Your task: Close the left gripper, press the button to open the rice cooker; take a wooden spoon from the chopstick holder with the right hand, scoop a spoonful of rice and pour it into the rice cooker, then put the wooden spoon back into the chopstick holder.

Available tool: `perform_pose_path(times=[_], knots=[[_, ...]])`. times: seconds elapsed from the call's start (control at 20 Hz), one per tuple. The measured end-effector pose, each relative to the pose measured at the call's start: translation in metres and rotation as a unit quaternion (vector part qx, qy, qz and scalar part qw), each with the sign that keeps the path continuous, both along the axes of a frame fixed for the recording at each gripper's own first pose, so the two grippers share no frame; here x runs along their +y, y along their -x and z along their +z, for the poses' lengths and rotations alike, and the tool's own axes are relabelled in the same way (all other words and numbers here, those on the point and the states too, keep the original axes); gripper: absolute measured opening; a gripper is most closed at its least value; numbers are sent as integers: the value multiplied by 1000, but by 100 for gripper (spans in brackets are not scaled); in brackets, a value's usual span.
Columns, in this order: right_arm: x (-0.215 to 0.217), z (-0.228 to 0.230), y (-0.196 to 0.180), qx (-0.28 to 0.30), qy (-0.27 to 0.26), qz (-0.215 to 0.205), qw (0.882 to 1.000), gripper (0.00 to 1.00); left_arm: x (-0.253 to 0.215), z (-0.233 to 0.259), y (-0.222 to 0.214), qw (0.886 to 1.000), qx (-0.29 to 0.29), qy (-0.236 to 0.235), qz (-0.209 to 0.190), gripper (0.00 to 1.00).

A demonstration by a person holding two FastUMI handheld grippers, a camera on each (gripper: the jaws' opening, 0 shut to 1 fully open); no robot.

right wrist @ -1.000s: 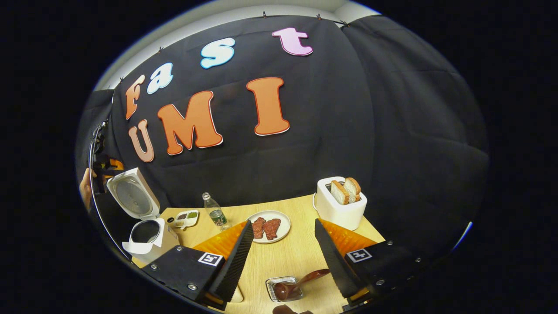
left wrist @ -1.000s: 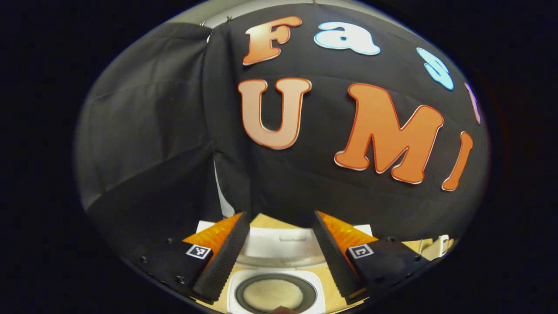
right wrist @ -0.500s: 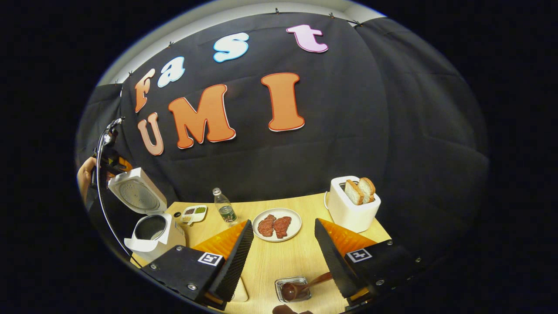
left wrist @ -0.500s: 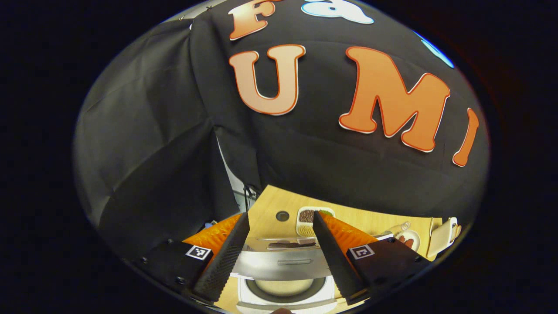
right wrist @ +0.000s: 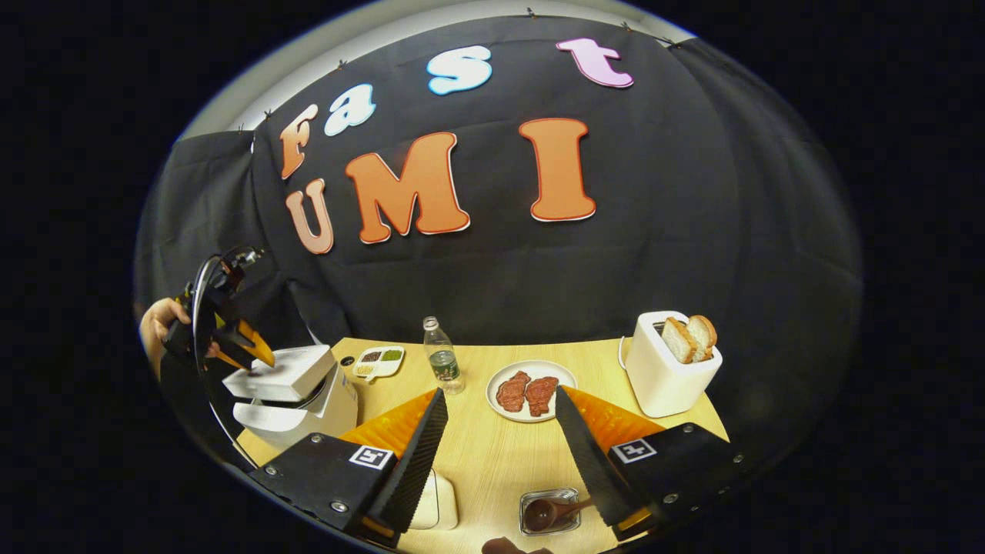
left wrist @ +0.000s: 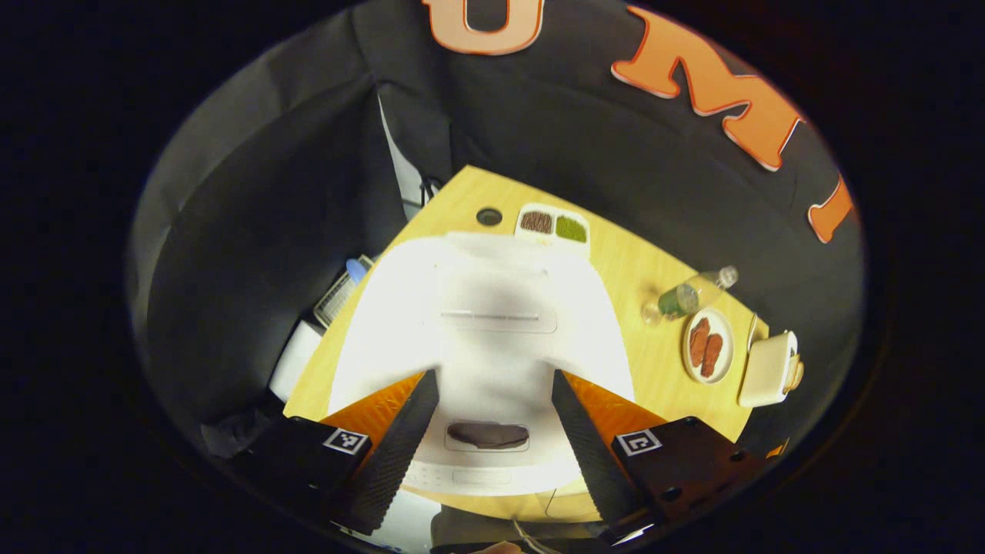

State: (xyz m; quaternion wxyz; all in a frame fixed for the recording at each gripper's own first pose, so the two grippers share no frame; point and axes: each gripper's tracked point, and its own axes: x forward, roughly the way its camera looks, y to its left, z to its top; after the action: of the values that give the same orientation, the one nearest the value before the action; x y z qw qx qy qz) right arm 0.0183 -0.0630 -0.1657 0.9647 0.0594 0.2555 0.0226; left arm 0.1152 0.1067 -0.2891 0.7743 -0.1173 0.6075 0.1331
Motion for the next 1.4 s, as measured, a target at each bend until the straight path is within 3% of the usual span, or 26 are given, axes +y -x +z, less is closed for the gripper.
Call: perform_pose_path(times=[0.05, 0.1, 0.2, 0.4, 0.55, 0.65, 0.75, 0.95, 1.2, 1.4], knots=[[6, 0, 0, 0, -2, 7, 1000, 88, -3, -15, 16, 999, 41, 6, 7, 100], [10, 1, -2, 0, -3, 12, 1000, 88, 2, -18, -11, 1000, -9, -16, 8, 100], [19, 1, -3, -1, -7, 23, 1000, 88, 0, -27, -3, 1000, 4, -10, 23, 100], [38, 6, -5, -12, -12, 45, 999, 88, 2, -28, -7, 999, -32, -19, 16, 100], [48, 16, -9, -27, -7, 55, 998, 88, 10, -22, -19, 994, -100, -43, 8, 100], [53, 31, -5, -48, -2, 57, 997, 88, 5, 14, -34, 982, -186, -43, 4, 100], [61, 50, -10, -75, 7, 59, 995, 88, -1, 60, -46, 958, -280, -64, -20, 98], [75, 97, -21, -143, 29, 61, 987, 88, -22, 164, -37, 889, -436, -117, -78, 99], [90, 151, -21, -213, 33, 64, 974, 88, -54, 266, 14, 822, -545, -131, -102, 98], [88, 175, -19, -252, 37, 53, 965, 87, -75, 306, 45, 767, -618, -128, -112, 98]])
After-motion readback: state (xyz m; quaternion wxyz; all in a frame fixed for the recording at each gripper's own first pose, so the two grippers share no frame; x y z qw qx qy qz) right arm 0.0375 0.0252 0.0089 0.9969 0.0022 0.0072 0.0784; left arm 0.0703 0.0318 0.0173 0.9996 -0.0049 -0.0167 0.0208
